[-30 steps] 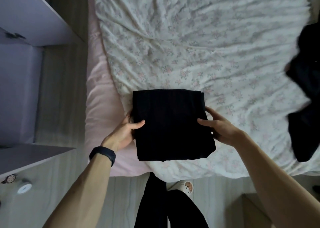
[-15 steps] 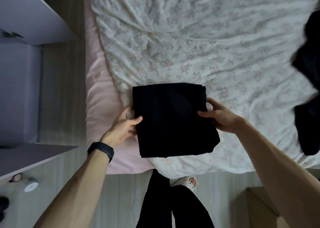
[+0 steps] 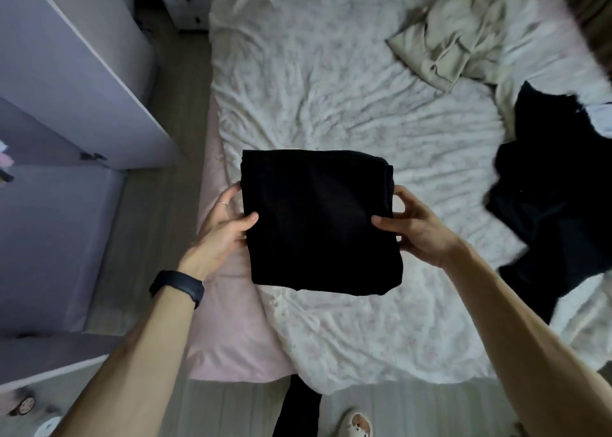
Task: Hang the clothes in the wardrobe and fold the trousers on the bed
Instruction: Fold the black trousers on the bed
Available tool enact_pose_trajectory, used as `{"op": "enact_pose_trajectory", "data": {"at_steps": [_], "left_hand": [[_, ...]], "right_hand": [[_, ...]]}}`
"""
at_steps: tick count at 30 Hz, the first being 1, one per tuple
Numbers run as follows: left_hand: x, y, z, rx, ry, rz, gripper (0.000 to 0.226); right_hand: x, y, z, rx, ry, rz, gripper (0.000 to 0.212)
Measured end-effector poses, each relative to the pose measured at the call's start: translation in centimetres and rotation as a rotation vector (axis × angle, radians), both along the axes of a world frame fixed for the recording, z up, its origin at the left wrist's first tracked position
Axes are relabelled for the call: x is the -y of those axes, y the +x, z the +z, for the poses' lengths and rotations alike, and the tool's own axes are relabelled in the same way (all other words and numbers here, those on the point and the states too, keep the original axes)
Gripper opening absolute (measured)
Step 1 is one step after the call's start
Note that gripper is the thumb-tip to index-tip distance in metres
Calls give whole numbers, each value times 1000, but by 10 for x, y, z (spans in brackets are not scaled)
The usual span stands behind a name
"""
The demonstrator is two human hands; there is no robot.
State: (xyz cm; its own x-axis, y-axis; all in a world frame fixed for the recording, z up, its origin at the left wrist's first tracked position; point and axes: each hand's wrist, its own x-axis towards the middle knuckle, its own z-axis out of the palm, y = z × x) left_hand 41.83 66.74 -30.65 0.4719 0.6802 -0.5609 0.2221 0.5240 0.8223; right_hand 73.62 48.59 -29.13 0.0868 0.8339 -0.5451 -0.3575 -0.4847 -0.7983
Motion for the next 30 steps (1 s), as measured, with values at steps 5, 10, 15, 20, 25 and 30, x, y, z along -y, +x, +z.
{"op": "enact_pose_trajectory", "data": {"at_steps": [5, 10, 15, 20, 25, 30], "left_hand": [[-7, 8, 122, 45, 199, 60, 65], [14, -22, 254, 91, 395, 94, 67], [57, -74, 353, 104, 560, 174, 67], [89, -136, 428, 109, 668, 262, 63], [100, -198, 478, 70, 768, 398, 62], [77, -257, 508, 35, 833, 547, 65]], "right_hand": [[-22, 0, 113, 75, 161, 63, 61], [-12, -20, 235, 142, 355, 131, 62], [3, -57, 326, 175, 519, 234, 63], [-5, -108, 395, 203, 661, 290, 61], [-39, -171, 429, 176, 750, 350, 61], [-102, -235, 461, 114, 790, 388, 58]]}}
